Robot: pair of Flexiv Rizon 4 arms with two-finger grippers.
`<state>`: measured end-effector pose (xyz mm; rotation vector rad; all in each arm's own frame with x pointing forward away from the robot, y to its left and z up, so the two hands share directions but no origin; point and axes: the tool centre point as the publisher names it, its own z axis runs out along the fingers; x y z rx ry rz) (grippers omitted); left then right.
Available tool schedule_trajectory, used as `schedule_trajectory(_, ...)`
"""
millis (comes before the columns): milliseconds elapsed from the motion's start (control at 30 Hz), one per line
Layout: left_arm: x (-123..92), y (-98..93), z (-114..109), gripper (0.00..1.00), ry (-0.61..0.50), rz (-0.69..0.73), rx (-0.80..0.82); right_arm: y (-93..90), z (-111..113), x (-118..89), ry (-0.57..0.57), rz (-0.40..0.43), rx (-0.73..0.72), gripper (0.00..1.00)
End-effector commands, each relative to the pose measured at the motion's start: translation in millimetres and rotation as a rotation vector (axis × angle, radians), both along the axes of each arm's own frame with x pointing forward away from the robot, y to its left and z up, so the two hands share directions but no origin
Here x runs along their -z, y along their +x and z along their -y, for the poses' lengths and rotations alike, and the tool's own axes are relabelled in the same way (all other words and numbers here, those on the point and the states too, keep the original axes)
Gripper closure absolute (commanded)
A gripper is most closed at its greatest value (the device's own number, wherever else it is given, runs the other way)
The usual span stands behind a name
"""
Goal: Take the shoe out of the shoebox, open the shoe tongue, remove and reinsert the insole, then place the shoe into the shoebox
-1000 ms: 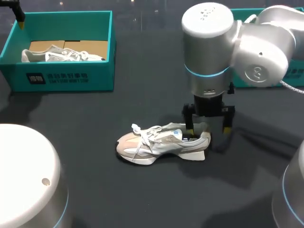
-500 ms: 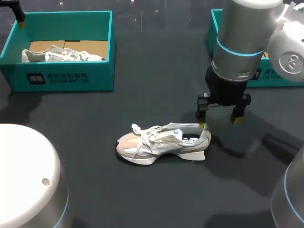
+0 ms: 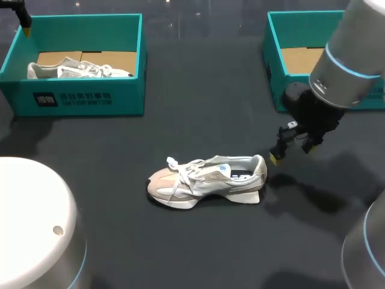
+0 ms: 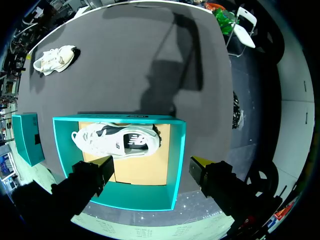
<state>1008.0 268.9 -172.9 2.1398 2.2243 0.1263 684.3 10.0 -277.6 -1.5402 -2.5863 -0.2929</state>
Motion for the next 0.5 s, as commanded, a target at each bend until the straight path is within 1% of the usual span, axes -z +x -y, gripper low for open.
schedule_trajectory(33,-0.2,-1.1,-0.5,0.00,0.001,0.003,0.001,-7.2,10.9,3.8,0.455,-0.038,-0.161,0.00)
schedule_trajectory(67,-0.2,-1.1,-0.5,0.00,0.001,0.003,0.001,-8.8,13.8,6.9,0.525,-0.016,-0.210,0.00)
schedule_trajectory(133,-0.2,-1.1,-0.5,0.00,0.001,0.003,0.001,-12.5,17.2,11.3,0.545,0.096,-0.233,0.00)
schedule_trajectory(167,-0.2,-1.1,-0.5,0.00,0.001,0.003,0.001,-15.6,18.3,13.1,0.571,0.161,-0.275,0.00)
schedule_trajectory(200,-0.2,-1.1,-0.5,0.00,0.001,0.003,0.001,-17.7,19.0,15.1,0.551,0.211,-0.276,0.00)
schedule_trajectory(233,-0.2,-1.1,-0.5,0.00,0.001,0.003,0.001,-18.2,17.3,19.6,0.476,0.256,-0.266,0.00)
schedule_trajectory(267,-0.2,-1.1,-0.5,0.00,0.001,0.003,0.001,-17.2,15.4,23.9,0.449,0.258,-0.288,0.00)
schedule_trajectory(300,-0.2,-1.1,-0.5,0.00,0.001,0.003,0.001,-16.0,15.5,26.3,0.455,0.247,-0.302,0.00)
schedule_trajectory(500,-0.2,-1.1,-0.5,0.00,0.001,0.003,0.001,-16.0,15.5,26.3,0.455,0.247,-0.302,0.00)
